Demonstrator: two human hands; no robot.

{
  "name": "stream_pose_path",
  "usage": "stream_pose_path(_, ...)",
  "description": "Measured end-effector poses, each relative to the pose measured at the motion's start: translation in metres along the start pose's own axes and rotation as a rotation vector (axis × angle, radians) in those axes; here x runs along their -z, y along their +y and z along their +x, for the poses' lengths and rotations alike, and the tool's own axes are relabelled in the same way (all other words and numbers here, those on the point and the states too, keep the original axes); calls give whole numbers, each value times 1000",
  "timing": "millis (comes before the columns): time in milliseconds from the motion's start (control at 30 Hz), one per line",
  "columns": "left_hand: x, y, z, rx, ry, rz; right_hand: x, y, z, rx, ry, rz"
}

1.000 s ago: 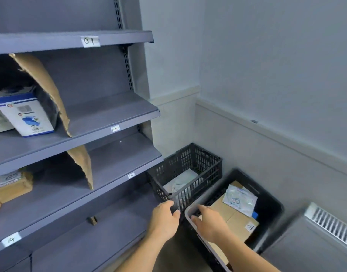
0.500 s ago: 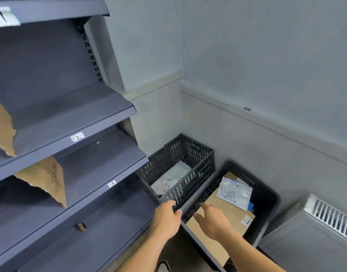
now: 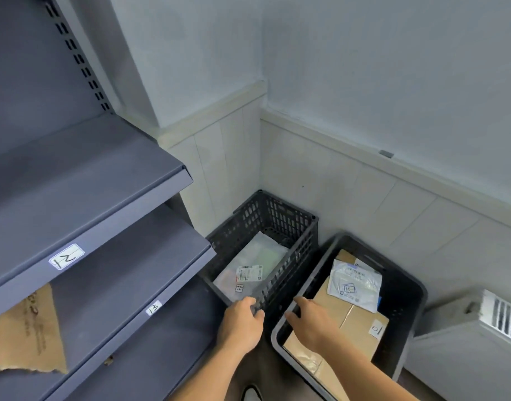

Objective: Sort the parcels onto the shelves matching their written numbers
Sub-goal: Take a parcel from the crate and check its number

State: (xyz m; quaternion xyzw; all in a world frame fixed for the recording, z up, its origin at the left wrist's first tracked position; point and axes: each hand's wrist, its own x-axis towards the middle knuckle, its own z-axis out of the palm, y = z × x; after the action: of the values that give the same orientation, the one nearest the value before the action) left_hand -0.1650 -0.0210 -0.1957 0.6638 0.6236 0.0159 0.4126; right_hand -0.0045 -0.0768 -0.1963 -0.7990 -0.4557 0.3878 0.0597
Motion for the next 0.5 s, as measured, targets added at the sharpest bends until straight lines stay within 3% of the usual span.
stream_pose_path(500,-14,5,86,221,-43,-96,28,-8,103,-16,-114,-19)
